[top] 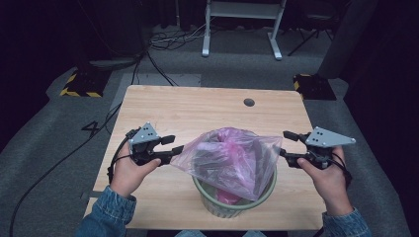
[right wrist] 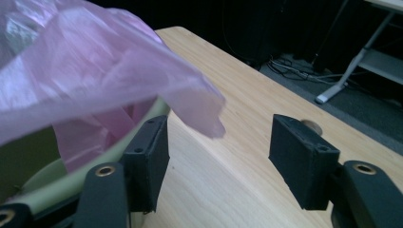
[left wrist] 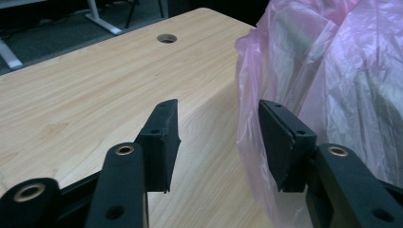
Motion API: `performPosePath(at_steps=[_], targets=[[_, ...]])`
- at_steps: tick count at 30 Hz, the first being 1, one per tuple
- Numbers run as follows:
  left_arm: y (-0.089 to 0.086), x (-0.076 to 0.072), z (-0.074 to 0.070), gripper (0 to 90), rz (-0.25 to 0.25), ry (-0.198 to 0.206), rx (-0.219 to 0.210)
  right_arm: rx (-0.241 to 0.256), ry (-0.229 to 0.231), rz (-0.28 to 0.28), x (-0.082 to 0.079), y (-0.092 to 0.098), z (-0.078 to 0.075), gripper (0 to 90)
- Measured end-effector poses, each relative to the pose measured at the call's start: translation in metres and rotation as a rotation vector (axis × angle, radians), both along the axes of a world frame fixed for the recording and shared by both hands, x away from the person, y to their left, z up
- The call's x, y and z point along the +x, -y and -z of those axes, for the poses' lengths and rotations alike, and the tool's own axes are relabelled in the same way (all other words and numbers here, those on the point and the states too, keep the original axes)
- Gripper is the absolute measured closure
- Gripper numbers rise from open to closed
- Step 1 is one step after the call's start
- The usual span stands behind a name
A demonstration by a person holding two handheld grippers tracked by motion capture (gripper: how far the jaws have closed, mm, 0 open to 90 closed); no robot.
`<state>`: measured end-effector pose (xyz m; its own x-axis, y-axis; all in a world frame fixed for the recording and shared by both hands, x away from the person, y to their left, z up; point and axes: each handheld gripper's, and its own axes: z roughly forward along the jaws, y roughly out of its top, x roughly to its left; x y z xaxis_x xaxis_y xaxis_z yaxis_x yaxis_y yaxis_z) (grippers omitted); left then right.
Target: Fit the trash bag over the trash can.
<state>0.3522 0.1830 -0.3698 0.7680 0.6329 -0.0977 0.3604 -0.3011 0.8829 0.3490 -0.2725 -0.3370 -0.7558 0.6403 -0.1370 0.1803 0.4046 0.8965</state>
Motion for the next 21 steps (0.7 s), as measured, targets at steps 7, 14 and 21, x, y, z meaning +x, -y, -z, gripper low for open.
performPosePath(at_steps=[7,14,21], targets=[[0.01,-0.004,0.002,58.0,0.047,-0.008,-0.003,-0.019,0.004,-0.099,0.004,-0.014,-0.006,84.5],[0.006,-0.019,0.002,55.1,0.067,0.003,-0.022,-0.052,0.034,-0.107,-0.014,-0.009,-0.008,90.0],[-0.006,-0.04,-0.005,47.1,0.053,0.066,-0.034,-0.076,0.042,-0.099,-0.035,0.007,-0.008,90.0]])
